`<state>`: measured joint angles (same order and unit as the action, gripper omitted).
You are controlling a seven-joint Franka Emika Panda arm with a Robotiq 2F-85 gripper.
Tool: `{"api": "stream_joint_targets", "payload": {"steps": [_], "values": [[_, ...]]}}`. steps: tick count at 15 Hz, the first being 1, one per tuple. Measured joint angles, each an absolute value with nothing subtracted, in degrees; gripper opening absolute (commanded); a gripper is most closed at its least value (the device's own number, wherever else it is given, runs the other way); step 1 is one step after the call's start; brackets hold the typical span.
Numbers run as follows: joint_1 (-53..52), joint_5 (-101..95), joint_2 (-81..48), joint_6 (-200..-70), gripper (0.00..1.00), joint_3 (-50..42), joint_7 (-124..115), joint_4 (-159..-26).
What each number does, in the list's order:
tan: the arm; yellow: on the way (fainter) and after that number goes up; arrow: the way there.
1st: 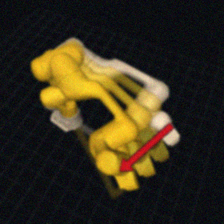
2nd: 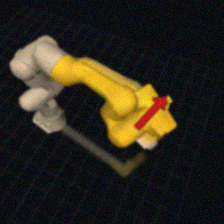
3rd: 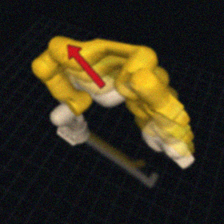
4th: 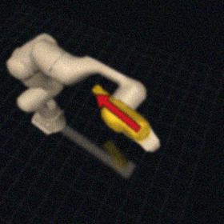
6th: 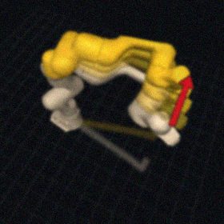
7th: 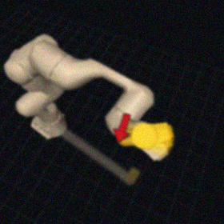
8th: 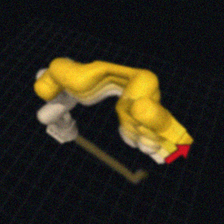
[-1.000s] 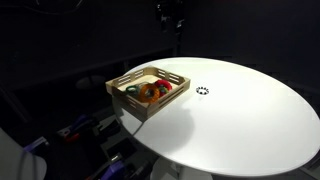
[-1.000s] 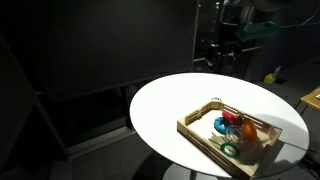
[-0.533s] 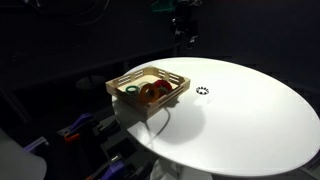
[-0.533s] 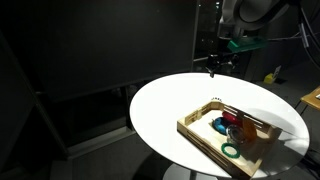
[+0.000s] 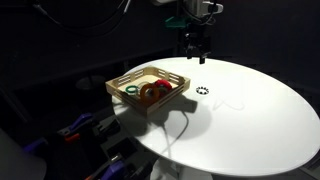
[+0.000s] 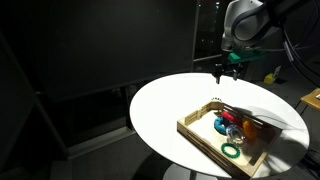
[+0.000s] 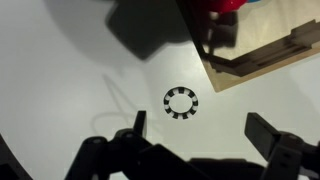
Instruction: Move the striped ring forwards then put it in the box
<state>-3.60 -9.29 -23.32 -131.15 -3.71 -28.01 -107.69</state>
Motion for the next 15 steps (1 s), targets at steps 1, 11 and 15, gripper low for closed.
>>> {"api": "stream_joint_targets", "payload": {"steps": [1,11,15], "values": [[-3.64,-9.30,-23.85,-131.46,1.00,-4.35,-28.64,-107.67],[-4.27,-9.45,-25.75,-131.81,1.00,-6.85,-32.26,-107.51],[-4.29,-9.45,-25.85,-131.74,1.00,-6.90,-32.26,-107.56]]}}
